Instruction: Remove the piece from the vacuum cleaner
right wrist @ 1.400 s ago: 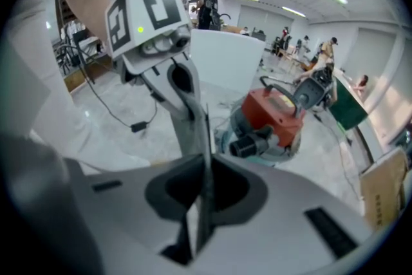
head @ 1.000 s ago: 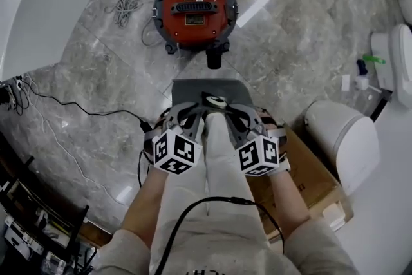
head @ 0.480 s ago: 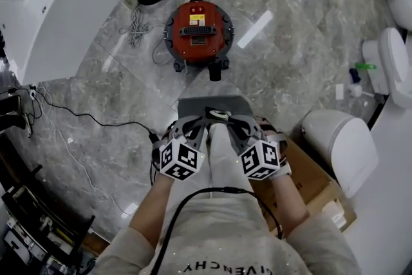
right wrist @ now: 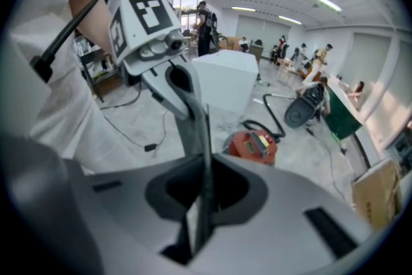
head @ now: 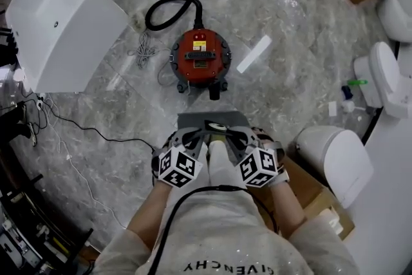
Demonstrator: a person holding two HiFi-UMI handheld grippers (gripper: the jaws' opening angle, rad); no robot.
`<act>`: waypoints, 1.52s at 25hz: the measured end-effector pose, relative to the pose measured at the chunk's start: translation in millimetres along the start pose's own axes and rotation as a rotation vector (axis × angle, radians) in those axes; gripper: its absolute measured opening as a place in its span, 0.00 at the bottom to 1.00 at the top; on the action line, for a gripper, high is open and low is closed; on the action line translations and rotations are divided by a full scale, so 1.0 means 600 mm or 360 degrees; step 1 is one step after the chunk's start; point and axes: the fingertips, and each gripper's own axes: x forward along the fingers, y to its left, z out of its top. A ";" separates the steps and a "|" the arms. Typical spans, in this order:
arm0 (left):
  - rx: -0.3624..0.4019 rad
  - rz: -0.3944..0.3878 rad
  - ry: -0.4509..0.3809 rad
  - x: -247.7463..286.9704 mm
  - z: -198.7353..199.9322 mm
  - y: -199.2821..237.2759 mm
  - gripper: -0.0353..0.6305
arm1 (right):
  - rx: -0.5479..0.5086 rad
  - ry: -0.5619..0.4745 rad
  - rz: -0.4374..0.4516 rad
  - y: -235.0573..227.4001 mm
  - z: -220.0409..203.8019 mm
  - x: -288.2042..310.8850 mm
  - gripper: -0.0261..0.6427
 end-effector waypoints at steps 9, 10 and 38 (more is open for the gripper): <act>-0.0126 -0.0110 -0.0070 -0.055 0.050 -0.009 0.10 | 0.0049 -0.0021 0.0062 -0.009 0.044 -0.063 0.10; -0.0141 -0.0120 -0.0082 -0.062 0.055 -0.011 0.10 | 0.0048 -0.0024 0.0065 -0.010 0.048 -0.070 0.10; -0.0227 -0.0301 -0.0358 -0.203 0.166 -0.015 0.10 | -0.0064 -0.0160 0.0183 -0.030 0.170 -0.208 0.10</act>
